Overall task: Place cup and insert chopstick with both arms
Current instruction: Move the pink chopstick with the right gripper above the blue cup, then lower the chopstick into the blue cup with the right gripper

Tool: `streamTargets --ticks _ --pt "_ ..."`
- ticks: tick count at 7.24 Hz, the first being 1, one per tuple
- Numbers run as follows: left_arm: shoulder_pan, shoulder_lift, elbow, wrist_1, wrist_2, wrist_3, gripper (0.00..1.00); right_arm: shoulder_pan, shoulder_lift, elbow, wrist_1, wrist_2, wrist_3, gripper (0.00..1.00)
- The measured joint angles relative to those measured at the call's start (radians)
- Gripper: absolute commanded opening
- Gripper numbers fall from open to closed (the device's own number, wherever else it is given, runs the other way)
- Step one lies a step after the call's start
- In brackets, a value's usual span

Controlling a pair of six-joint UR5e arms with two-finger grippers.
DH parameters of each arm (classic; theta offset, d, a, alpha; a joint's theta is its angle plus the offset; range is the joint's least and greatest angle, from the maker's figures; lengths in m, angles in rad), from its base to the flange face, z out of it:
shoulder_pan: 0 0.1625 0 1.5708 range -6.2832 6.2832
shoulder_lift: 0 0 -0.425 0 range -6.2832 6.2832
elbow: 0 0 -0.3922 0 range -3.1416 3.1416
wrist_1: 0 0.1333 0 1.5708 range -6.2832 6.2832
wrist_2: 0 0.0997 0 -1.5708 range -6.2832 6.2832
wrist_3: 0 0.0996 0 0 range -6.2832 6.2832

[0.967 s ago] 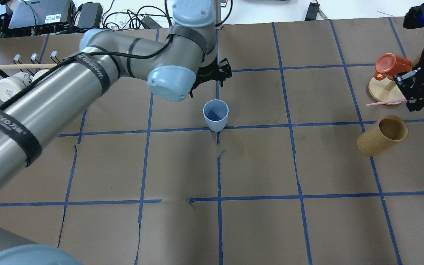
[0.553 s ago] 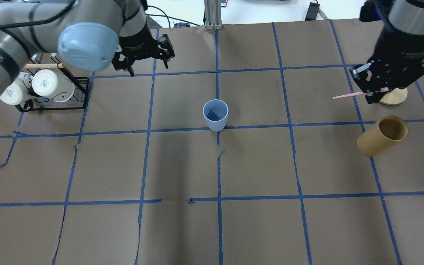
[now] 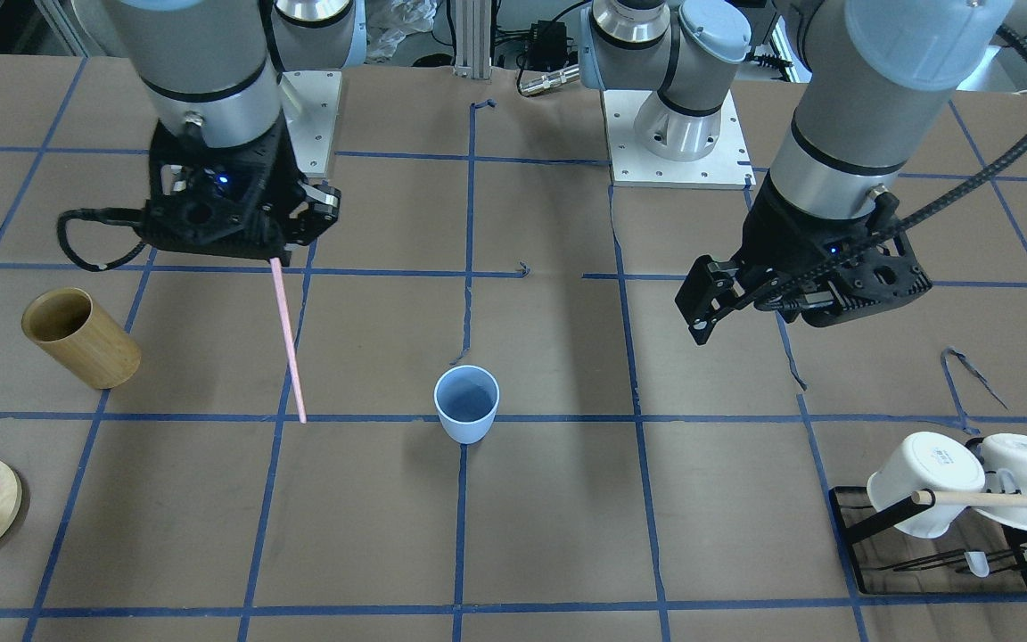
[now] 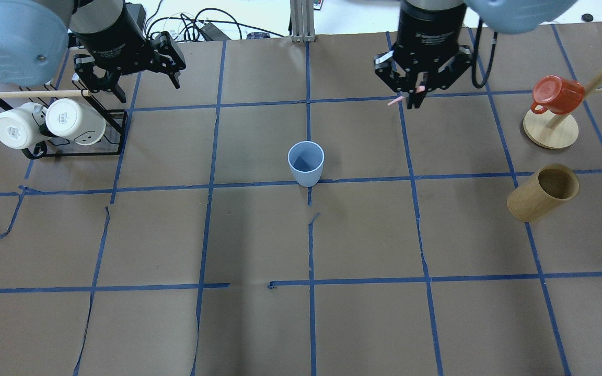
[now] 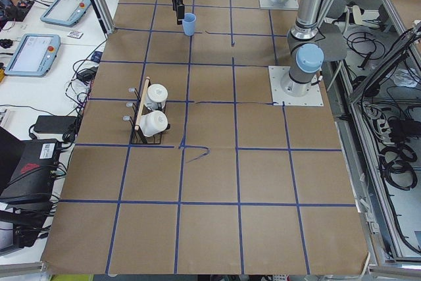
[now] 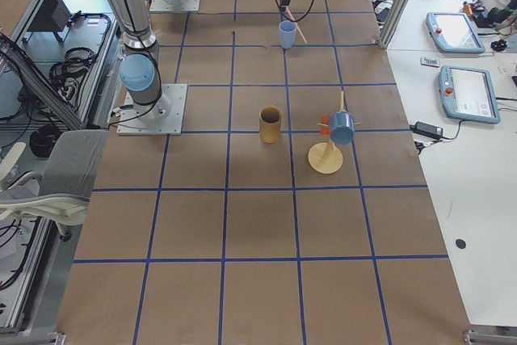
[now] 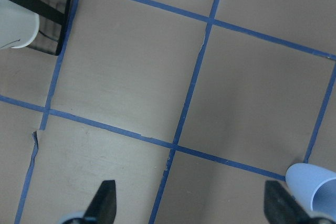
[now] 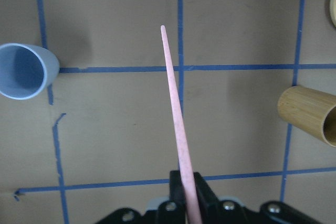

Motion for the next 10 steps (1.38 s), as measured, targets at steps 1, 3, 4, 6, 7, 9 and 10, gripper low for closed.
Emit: streamTargets --ticks 1,3,4,6,7,9,10 --pt "0.005 0.010 -0.001 -0.013 0.001 0.021 1.00 0.051 0.030 -0.013 -0.023 0.018 0.074 0.15" --pt "0.022 0.025 -0.002 -0.042 -0.002 0.068 1.00 0.148 0.069 -0.017 -0.047 0.024 0.200 0.15" --pt "0.026 0.041 0.001 -0.093 0.000 0.084 1.00 0.188 0.076 -0.014 -0.045 0.024 0.240 0.15" --pt "0.029 0.081 -0.004 -0.194 0.007 0.113 1.00 0.219 0.091 -0.012 -0.047 0.032 0.279 0.15" --pt "0.030 0.091 -0.007 -0.215 0.007 0.129 1.00 0.224 0.108 -0.009 -0.048 0.035 0.289 0.15" --pt "0.033 0.098 -0.008 -0.234 0.001 0.139 1.00 0.229 0.130 -0.003 -0.050 0.038 0.293 0.14" --pt "0.037 0.100 -0.007 -0.235 -0.002 0.140 1.00 0.235 0.133 0.001 -0.051 0.039 0.294 0.14"
